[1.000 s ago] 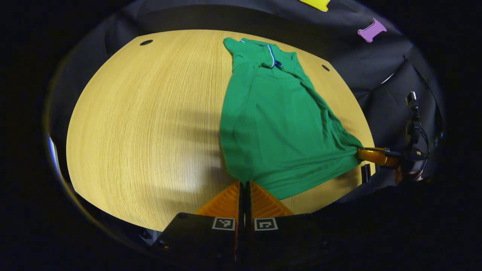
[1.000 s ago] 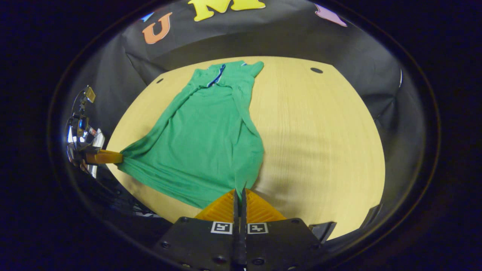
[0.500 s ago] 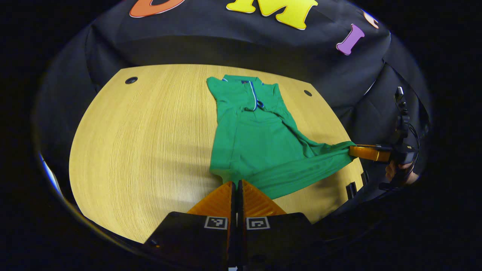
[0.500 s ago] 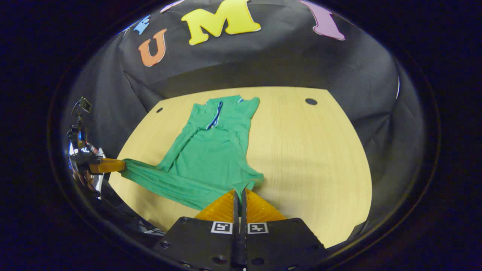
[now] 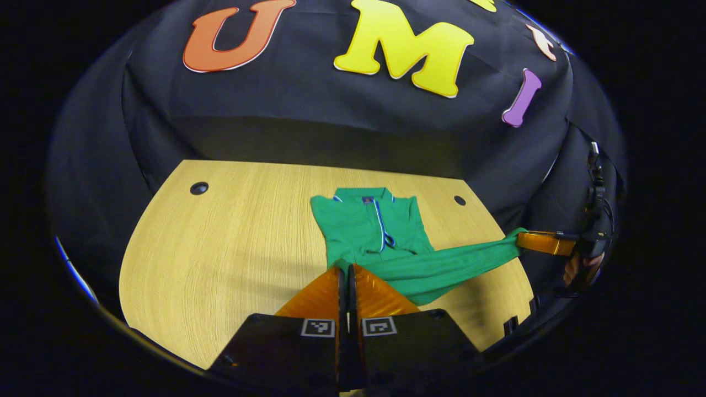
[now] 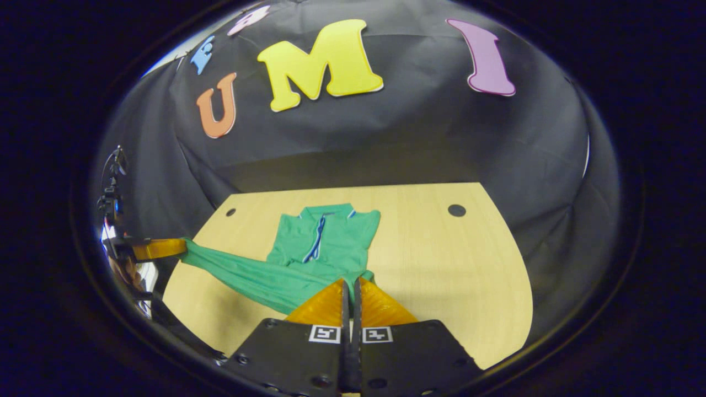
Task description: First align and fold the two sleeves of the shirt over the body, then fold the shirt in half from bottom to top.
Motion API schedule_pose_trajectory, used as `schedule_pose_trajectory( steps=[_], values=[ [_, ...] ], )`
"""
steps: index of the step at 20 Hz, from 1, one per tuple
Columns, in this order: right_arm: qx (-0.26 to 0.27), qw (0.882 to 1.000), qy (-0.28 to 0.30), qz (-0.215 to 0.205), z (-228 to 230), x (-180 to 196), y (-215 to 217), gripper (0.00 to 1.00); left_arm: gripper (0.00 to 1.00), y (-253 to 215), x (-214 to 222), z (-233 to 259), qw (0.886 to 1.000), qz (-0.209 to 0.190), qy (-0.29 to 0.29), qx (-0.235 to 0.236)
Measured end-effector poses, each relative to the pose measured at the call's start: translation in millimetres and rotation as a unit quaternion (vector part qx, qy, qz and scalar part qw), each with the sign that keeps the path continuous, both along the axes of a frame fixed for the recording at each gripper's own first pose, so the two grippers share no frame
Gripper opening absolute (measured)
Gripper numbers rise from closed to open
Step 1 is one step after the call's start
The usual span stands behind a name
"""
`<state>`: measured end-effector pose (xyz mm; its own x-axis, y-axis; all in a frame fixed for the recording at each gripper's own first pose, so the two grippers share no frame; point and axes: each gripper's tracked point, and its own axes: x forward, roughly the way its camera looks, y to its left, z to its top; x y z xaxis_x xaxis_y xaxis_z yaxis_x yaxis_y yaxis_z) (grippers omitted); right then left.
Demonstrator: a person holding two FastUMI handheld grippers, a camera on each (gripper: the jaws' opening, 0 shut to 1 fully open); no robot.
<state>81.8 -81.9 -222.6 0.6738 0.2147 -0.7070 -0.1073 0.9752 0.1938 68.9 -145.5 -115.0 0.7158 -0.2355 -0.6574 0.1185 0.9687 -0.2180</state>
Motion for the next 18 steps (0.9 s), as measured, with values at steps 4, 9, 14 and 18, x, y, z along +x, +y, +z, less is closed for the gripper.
schedule_pose_trajectory(
  steps=[4,9,14,18],
  values=[
    [-0.018,1.000,-0.019,-0.004,6,46,3,0.00,0.05,1,47,9,1.000,0.000,-0.024,0.018],
    [0.012,0.999,-0.029,-0.025,10,108,8,0.00,0.05,5,102,6,0.998,0.010,-0.044,0.035],
    [-0.003,0.999,-0.041,-0.007,-11,170,10,0.00,0.06,7,153,-22,0.998,0.028,-0.043,0.032],
    [-0.001,0.999,-0.042,0.005,-36,207,22,0.00,0.06,6,187,-51,0.998,0.024,-0.048,0.044]
  ],
)
